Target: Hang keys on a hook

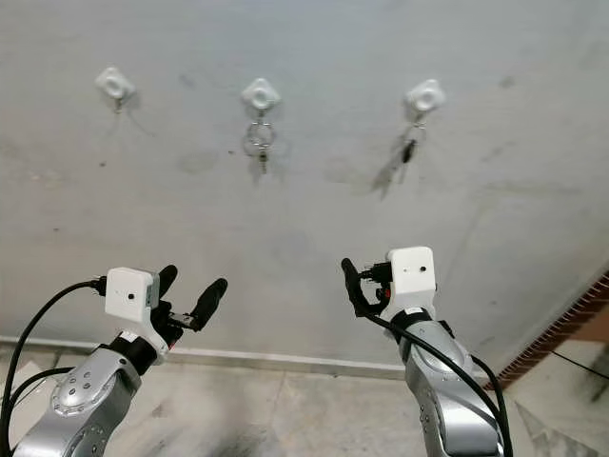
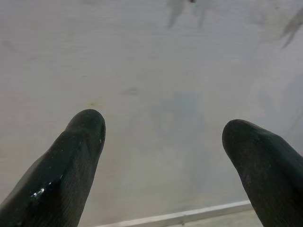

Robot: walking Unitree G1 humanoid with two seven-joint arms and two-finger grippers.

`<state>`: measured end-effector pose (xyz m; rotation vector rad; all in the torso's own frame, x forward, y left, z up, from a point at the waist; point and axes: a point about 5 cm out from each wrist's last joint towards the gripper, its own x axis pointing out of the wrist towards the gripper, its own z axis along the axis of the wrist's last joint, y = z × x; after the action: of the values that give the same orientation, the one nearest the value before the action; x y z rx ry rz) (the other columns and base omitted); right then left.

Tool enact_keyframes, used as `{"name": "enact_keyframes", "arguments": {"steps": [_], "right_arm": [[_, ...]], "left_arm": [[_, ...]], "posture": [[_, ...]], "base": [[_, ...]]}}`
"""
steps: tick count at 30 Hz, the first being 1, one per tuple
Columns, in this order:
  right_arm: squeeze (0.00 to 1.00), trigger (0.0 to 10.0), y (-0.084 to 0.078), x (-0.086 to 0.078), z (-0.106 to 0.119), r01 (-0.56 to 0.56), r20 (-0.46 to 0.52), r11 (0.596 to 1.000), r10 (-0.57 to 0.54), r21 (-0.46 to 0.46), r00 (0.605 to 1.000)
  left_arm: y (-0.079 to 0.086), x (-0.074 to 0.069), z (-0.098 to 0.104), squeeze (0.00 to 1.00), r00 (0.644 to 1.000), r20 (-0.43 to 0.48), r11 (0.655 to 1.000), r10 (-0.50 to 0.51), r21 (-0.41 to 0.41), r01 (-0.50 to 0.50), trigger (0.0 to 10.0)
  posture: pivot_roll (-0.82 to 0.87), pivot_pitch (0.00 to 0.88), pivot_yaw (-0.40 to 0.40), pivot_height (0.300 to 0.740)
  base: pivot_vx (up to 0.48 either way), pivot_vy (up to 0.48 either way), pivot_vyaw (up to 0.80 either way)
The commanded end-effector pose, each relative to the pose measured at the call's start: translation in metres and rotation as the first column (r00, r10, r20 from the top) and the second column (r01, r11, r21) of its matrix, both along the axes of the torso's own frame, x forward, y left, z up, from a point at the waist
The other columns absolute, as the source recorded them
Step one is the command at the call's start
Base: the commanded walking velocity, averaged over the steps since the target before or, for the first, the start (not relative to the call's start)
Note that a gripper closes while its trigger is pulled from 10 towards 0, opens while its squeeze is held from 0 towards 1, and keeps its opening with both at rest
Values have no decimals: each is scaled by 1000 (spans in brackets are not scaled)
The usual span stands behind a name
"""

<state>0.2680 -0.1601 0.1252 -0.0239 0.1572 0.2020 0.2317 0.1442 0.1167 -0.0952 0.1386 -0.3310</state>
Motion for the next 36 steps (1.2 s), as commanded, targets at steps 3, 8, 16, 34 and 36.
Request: {"name": "enact_keyframes", "arguments": {"steps": [3, 8, 16, 34, 36], "right_arm": [[0, 10000, 1, 0, 2, -2, 7, 1000, 2, 1, 1000], [0, 10000, -1, 1, 3, 7, 22, 1000, -6, -24, 1000], [0, 10000, -5, 2, 1, 14, -11, 1000, -14, -9, 1000], [0, 10000, -6, 2, -1, 10, -29, 1000, -10, -7, 1000], [0, 10000, -6, 3, -2, 11, -31, 1000, -11, -9, 999]], "left_arm": [[2, -1, 2, 0, 1000, 3, 1000, 1, 3, -1, 10000], [1, -1, 3, 0, 1000, 7, 1000, -9, 14, 9, 10000], [0, 1, 3, 0, 1000, 6, 1000, -14, 18, 14, 10000], [-2, 0, 3, 0, 1000, -12, 1000, -23, 7, 23, 10000], [-2, -1, 3, 0, 1000, -12, 1000, -23, 14, 23, 10000]], "posture": [[47, 0, 21, 740], [46, 1, 23, 740], [46, 2, 25, 740], [49, 8, 26, 740], [49, 8, 26, 740]], "base": [[0, 476, 0], [0, 476, 0], [0, 480, 0], [0, 127, 0], [0, 0, 0]]}}
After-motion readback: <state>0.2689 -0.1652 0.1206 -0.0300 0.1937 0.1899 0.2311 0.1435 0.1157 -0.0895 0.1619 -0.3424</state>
